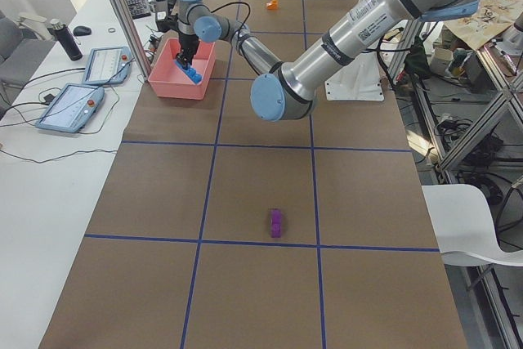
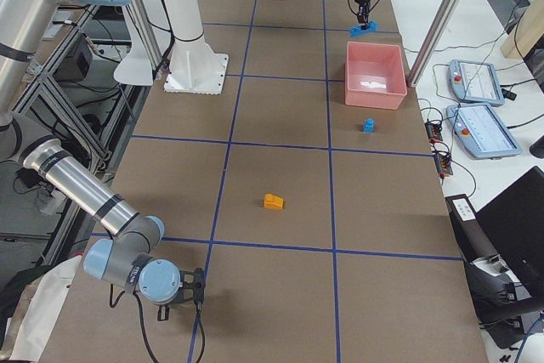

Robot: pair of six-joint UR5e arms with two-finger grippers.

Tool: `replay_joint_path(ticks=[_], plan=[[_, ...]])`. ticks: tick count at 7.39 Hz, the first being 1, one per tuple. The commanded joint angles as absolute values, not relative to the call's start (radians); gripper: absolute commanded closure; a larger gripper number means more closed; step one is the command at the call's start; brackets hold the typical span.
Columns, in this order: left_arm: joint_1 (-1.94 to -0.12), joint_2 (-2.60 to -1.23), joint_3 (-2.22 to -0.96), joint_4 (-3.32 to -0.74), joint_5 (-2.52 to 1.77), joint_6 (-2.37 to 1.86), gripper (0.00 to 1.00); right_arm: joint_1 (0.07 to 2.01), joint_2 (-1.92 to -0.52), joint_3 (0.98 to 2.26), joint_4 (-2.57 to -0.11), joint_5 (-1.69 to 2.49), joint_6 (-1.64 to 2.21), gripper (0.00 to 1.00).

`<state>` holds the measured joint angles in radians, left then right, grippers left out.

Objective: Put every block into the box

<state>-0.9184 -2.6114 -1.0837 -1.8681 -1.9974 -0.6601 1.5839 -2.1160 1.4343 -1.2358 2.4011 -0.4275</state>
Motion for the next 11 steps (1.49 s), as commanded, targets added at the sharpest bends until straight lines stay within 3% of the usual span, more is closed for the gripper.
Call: replay_joint_path(ticks=[1,3,4,5,8,11], plan=[[-0.908,-2.710,-0.947,-1.962,-1.993,-0.768,1.00,1.585,-2.050,1.460,-1.242,2.482,-0.378,1.00],[-0.887,-2.712,-0.853,-2.096,-1.961,-0.769,1.00,1.585,-1.941,1.515,-1.250,2.483,-0.213,1.00],[-0.879,-2.711,-0.853,-2.098,-1.945,-0.770,0.35,1.585,-1.877,1.535,-1.250,2.490,-0.133,1.00],[-0.874,-2.709,-0.859,-2.097,-1.945,-0.770,0.00,1.585,-1.802,1.540,-1.253,2.528,-0.053,1.00],[-0.926,-2.669,-0.929,-2.051,-2.061,-0.691,0.01,1.455,-1.442,1.520,-1.264,2.550,0.439,1.00],[-0.965,-2.359,-1.220,-1.950,-2.114,-0.380,0.01,1.191,-1.006,1.360,-1.258,2.379,0.922,1.00]])
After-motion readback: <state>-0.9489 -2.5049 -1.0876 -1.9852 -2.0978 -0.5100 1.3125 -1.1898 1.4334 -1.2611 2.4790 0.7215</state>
